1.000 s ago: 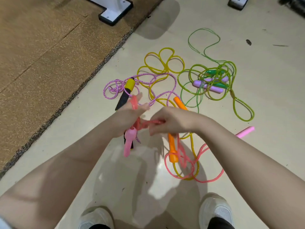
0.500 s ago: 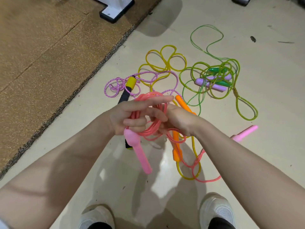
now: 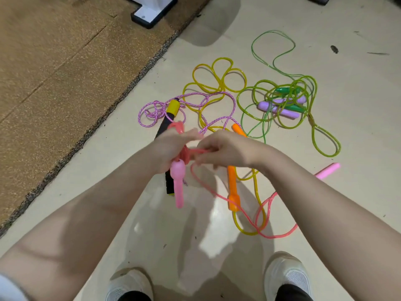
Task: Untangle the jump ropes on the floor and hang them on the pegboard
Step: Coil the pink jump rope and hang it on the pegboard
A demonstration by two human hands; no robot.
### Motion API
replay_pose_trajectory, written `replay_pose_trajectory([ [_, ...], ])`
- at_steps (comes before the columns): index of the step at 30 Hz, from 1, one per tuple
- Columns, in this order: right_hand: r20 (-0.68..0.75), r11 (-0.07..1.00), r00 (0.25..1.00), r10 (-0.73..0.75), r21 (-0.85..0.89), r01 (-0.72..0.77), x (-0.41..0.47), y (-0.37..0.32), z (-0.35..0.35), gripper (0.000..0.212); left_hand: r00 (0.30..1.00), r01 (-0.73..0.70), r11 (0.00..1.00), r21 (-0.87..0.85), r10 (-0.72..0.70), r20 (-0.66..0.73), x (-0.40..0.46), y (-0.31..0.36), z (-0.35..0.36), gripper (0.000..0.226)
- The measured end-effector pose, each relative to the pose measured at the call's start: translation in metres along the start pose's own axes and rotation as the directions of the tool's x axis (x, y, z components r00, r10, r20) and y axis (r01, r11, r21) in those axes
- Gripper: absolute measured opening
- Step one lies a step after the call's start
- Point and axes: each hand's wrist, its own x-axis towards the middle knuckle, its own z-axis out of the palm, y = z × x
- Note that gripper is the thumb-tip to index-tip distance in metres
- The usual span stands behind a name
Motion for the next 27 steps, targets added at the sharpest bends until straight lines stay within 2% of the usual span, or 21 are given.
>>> replay_pose_trajectory([
  [2, -0.227, 0.999, 0.973, -0.039, -0.017, 0.036, 0.001, 0.004, -0.014, 0.012, 0.994, 0.054, 0.989, 0.138, -0.066, 0.088, -0.008, 0.004, 0.015, 0.028],
  [4, -0.435, 0.998, 0.900, -0.029, 0.033, 0.048, -0.001, 0.011, -0.027, 0.021, 0.969, 0.123, 0.975, 0.186, -0.159, 0.190, -0.012, 0.007, 0.021, 0.061],
  [6, -0.547, 0.989, 0.837, -0.007, 0.122, 0.089, -0.005, 0.015, -0.037, 0.031, 0.917, 0.155, 0.970, 0.188, -0.212, 0.337, -0.014, 0.010, 0.019, 0.082],
  [8, -0.551, 0.966, 0.834, 0.034, 0.234, 0.115, -0.008, 0.017, -0.038, 0.025, 0.803, 0.210, 0.972, 0.108, -0.234, 0.548, -0.015, 0.014, 0.015, 0.091],
  [10, -0.487, 0.933, 0.869, 0.085, 0.345, 0.103, -0.008, 0.019, -0.027, 0.020, 0.651, 0.289, 0.956, -0.060, -0.150, 0.744, -0.014, 0.018, 0.011, 0.084],
  [11, -0.443, 0.917, 0.890, 0.107, 0.389, 0.084, -0.006, 0.021, -0.016, 0.019, 0.609, 0.299, 0.945, -0.131, -0.084, 0.789, -0.012, 0.018, 0.009, 0.081],
  [12, -0.396, 0.904, 0.908, 0.136, 0.425, 0.050, -0.003, 0.023, -0.003, 0.019, 0.603, 0.275, 0.943, -0.187, -0.017, 0.797, -0.011, 0.018, 0.007, 0.076],
  [13, -0.348, 0.891, 0.918, 0.188, 0.454, -0.010, -0.001, 0.023, 0.010, 0.026, 0.639, 0.233, 0.942, -0.241, 0.038, 0.768, -0.010, 0.020, 0.007, 0.068],
  [14, -0.284, 0.870, 0.923, 0.259, 0.485, -0.095, 0.002, 0.022, 0.023, 0.033, 0.717, 0.186, 0.934, -0.306, 0.084, 0.692, -0.011, 0.021, 0.008, 0.060],
  [16, -0.114, 0.846, 0.944, 0.309, 0.487, -0.218, 0.003, 0.020, 0.046, 0.032, 0.898, 0.057, 0.901, -0.429, 0.142, 0.416, -0.010, 0.026, 0.008, 0.045],
  [17, -0.012, 0.856, 0.960, 0.279, 0.457, -0.243, 0.001, 0.018, 0.053, 0.028, 0.949, -0.005, 0.884, -0.468, 0.152, 0.276, -0.008, 0.026, 0.005, 0.037],
  [19, 0.206, 0.886, 0.958, 0.198, 0.381, -0.265, -0.005, 0.011, 0.058, 0.015, 0.990, -0.095, 0.870, -0.483, 0.134, 0.047, 0.001, 0.023, -0.005, 0.017],
  [21, 0.302, 0.955, 0.940, 0.160, 0.194, -0.225, -0.010, 0.005, 0.051, 0.012, 0.976, -0.194, 0.927, -0.321, 0.150, -0.158, 0.008, 0.014, -0.019, 0.008],
  [23, 0.255, 0.993, 0.960, 0.114, 0.011, -0.121, -0.011, -0.001, 0.035, 0.018, 0.940, -0.218, 0.974, -0.068, 0.191, -0.282, 0.013, 0.002, -0.037, 0.030],
  [25, 0.111, 0.999, 0.994, 0.009, -0.045, -0.004, -0.013, -0.006, 0.016, 0.013, 0.948, -0.175, 0.979, 0.104, 0.196, -0.249, 0.009, -0.010, -0.048, 0.050],
  [26, 0.007, 0.998, 0.999, -0.044, -0.033, 0.044, -0.015, -0.009, 0.006, 0.009, 0.965, -0.136, 0.975, 0.174, 0.170, -0.198, 0.004, -0.012, -0.048, 0.046],
  [27, -0.111, 0.996, 0.991, -0.079, 0.027, 0.082, -0.016, -0.009, -0.004, 0.007, 0.986, -0.078, 0.968, 0.240, 0.110, -0.123, -0.002, -0.010, -0.045, 0.032],
])
